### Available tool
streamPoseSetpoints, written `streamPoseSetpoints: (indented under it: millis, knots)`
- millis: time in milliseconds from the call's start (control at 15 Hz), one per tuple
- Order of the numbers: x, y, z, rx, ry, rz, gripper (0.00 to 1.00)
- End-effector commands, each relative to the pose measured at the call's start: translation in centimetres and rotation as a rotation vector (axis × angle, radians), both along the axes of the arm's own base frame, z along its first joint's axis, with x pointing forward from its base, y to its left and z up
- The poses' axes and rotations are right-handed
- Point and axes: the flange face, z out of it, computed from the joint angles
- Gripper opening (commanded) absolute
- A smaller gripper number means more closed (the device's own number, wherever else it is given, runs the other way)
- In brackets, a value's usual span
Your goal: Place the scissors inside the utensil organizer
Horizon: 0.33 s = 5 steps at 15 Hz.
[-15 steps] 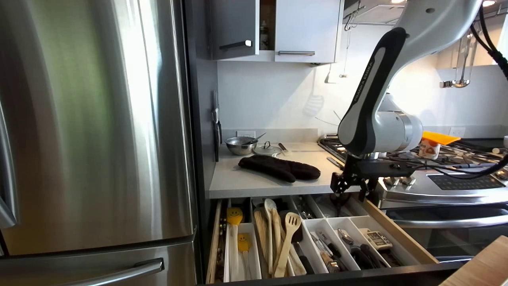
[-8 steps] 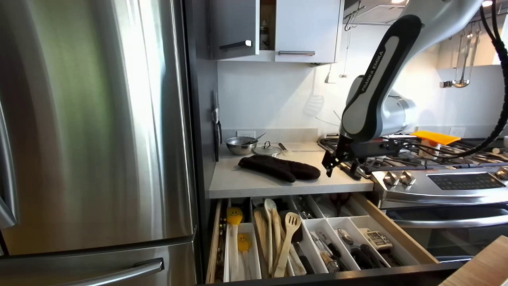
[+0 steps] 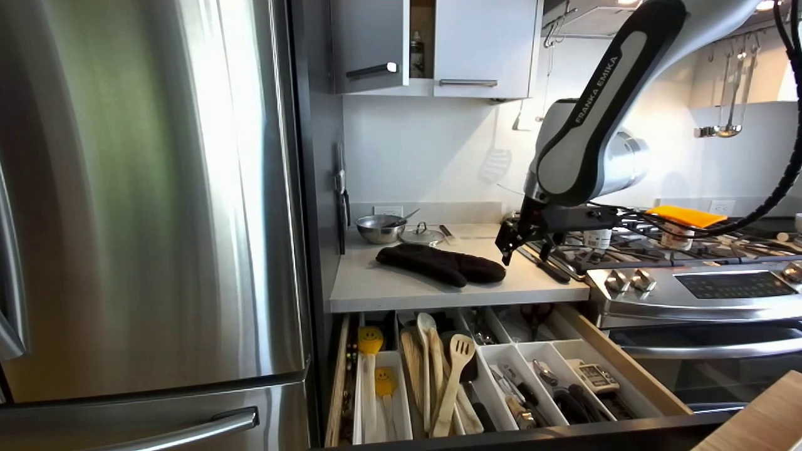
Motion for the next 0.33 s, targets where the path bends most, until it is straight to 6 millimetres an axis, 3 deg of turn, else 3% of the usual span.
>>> streamPoseSetpoints:
  millis: [0,267]
  knots:
    - [0.03,0.03,0.00,-0.002,0.000,0.001,1.00]
    - [0.13,-0.11,0.03,-0.005,-0.002,-0.002,1.00]
